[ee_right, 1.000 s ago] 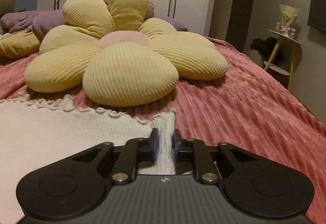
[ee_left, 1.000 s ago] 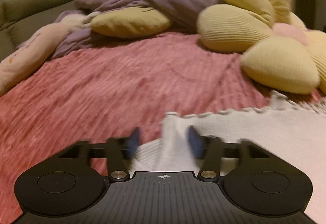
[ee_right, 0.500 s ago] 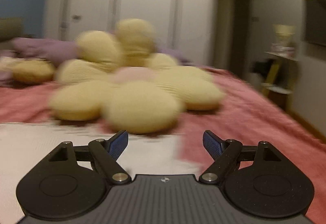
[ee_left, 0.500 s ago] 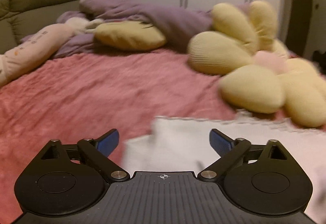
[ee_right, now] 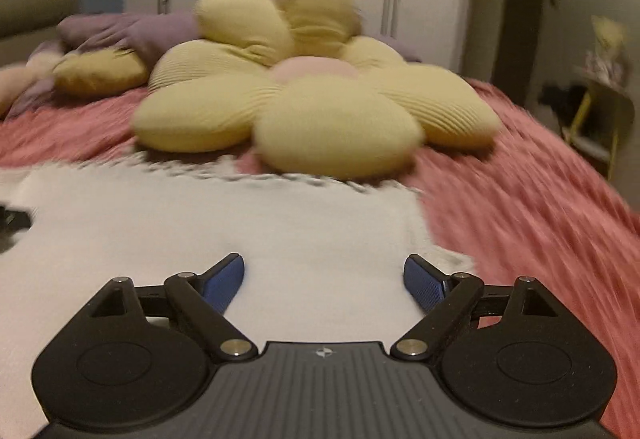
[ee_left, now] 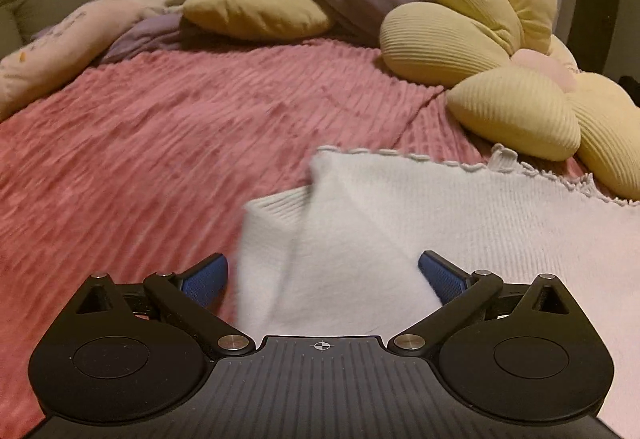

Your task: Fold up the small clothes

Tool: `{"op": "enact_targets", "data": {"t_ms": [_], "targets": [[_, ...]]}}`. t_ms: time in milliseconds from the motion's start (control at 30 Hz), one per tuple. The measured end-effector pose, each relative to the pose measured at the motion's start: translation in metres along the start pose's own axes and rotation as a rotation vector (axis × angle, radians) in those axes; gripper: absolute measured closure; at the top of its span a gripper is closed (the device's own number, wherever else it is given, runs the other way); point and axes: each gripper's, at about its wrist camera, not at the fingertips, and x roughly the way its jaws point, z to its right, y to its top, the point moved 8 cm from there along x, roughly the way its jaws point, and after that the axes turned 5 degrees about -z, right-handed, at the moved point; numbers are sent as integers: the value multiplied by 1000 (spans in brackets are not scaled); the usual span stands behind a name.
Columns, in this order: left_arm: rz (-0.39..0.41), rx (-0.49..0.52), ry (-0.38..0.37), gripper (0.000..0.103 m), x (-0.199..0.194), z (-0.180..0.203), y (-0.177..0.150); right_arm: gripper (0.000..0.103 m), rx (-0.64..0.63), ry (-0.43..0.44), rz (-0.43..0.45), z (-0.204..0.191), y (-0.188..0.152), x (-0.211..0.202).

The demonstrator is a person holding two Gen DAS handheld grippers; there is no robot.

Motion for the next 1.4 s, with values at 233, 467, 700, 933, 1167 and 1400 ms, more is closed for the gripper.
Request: {"op": "enact_targets", "data": {"t_ms": [233,467,700,933,1167,1400], "targets": [[-73,-87,-149,0,-45,-52,-25,16,79,-61,37,25,-5,-52],[-227,-161,-374,16,-57,-60,-51,16,183,212,14,-17,-57,-125],[-308,-316,-454,28,-33,-66,-50,33,228,280,-75,-33,-83,-136],[-311,-332,-437,71,-32,-63,-33,53,229,266,-92,-34,-82,-137],[-253,-267,-454,77,-67,-46,-3,53,241,256,-83,-26,-82,-139],[-185,-123,-553,78,-120,50,11,53,266,239,-72,-13,-83,-140]]}}
